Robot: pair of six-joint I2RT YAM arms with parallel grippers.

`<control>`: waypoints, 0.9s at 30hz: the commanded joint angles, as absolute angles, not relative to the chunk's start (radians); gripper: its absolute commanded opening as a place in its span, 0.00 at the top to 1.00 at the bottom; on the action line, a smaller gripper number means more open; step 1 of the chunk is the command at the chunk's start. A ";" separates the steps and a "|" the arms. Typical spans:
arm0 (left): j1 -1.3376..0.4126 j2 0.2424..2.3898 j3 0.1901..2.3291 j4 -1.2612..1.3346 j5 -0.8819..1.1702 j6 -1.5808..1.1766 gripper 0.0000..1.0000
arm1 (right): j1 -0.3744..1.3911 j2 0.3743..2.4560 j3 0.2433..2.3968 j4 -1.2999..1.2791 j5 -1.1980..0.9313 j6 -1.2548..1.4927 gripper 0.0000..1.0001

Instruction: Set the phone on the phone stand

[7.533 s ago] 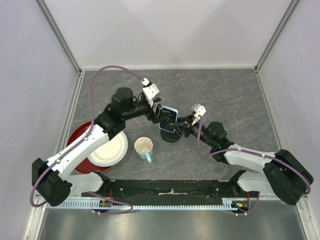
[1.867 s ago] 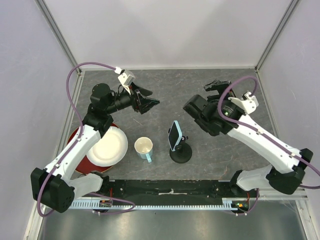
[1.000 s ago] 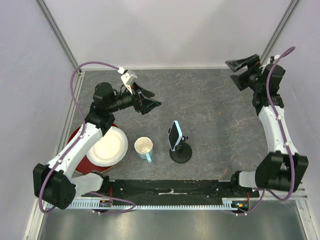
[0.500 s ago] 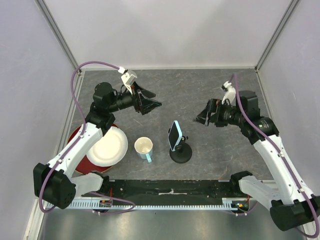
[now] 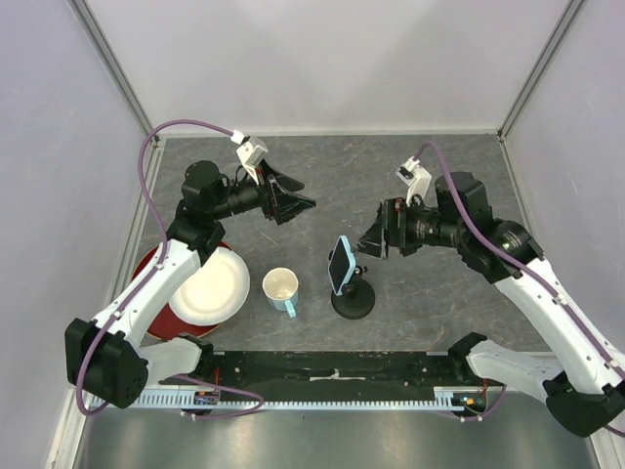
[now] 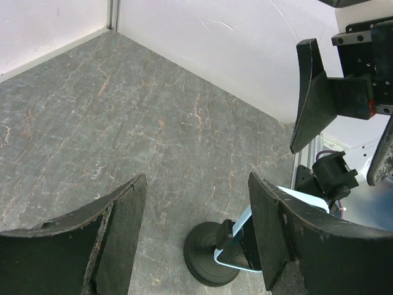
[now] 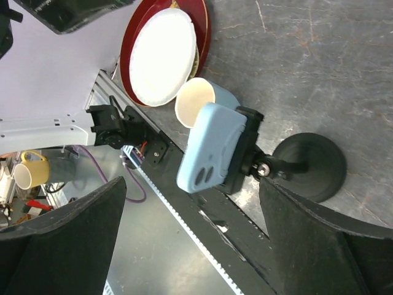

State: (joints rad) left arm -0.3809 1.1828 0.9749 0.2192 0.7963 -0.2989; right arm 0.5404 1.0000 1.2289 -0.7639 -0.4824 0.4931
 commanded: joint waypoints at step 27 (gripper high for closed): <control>-0.368 1.170 1.020 0.229 0.815 -0.324 0.26 | 0.983 1.387 1.600 -1.135 0.139 0.845 1.00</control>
State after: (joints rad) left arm -0.3748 1.1831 0.9779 0.2161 0.7963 -0.2993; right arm 0.9417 1.3693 1.5452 -1.1076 0.1326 0.7586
